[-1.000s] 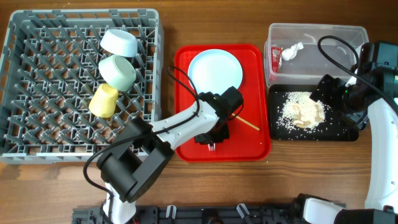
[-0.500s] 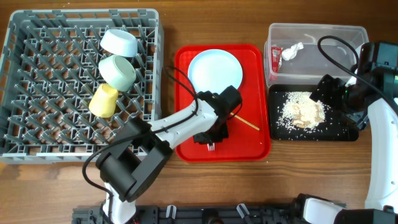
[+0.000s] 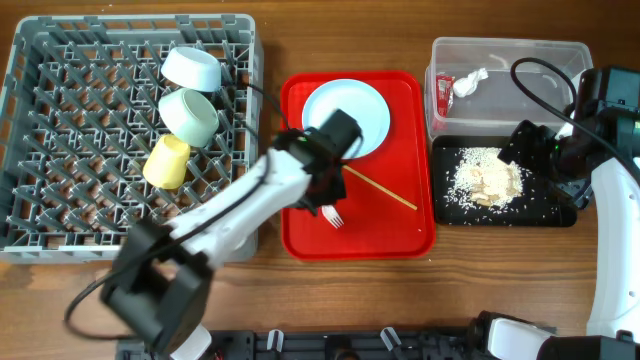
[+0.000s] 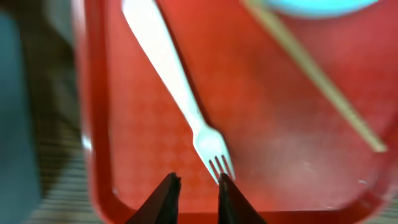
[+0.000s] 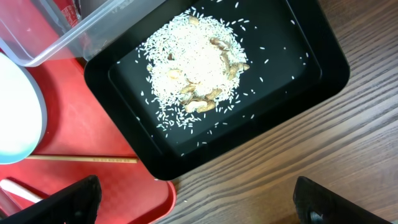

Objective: Sort waste into correct bins and load items into the dishwasher rack
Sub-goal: 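Lift the spork and insert it upright into the rack with left gripper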

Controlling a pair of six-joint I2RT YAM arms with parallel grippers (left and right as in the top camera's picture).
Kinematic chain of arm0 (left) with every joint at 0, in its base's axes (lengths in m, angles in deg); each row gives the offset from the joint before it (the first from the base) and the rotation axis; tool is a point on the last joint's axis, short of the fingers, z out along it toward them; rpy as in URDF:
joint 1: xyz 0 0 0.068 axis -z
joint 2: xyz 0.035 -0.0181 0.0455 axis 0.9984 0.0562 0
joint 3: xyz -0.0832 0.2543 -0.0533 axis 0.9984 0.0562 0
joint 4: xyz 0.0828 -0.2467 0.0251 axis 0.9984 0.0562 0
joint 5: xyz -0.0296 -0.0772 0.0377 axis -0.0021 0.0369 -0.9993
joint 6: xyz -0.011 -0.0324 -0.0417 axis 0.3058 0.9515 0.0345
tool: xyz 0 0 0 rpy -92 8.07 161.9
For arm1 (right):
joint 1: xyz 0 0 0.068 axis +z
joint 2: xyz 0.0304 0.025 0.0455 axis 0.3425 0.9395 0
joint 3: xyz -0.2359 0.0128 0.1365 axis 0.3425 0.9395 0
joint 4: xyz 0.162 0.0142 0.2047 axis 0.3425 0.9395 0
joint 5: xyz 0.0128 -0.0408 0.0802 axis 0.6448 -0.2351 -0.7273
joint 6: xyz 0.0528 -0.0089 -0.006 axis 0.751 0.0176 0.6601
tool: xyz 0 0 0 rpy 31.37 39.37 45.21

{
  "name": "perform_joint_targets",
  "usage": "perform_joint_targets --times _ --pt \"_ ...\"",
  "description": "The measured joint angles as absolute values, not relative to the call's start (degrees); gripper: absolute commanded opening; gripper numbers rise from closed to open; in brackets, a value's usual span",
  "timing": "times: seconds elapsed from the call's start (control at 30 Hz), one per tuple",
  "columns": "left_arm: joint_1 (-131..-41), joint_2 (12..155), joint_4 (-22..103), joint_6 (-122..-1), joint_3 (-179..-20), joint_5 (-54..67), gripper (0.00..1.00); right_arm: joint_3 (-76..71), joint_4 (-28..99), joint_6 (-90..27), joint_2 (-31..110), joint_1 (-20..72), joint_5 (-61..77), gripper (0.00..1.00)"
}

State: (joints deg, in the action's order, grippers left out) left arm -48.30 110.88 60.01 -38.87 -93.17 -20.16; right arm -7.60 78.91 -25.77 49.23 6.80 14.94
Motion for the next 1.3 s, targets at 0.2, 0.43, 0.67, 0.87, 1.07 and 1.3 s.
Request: perform_joint_targets --times 0.2,0.43,0.67,0.87,1.07,1.3 --pt "-54.6 104.3 60.1 -40.5 -93.2 -20.9 0.33 -7.6 79.0 -25.8 49.2 6.8 14.9 1.0" --pt "-54.6 104.3 60.3 -39.7 -93.2 -20.3 0.49 -7.6 79.0 -25.8 49.2 6.8 14.9 1.0" --pt "-50.5 110.4 58.9 -35.8 -93.2 -19.6 0.54 -7.6 79.6 -25.8 49.2 6.8 14.9 1.0" --pt "-48.6 117.3 56.8 -33.4 -93.2 -19.5 0.54 -7.6 79.9 -25.8 49.2 6.8 14.9 1.0" --pt "-48.6 121.8 54.8 -32.0 -93.2 -19.5 0.55 -7.6 80.0 -25.8 49.2 6.8 14.9 1.0" --pt "-48.6 124.7 54.5 -31.1 -93.2 -19.6 0.38 -7.6 80.0 -25.8 49.2 6.8 14.9 1.0"
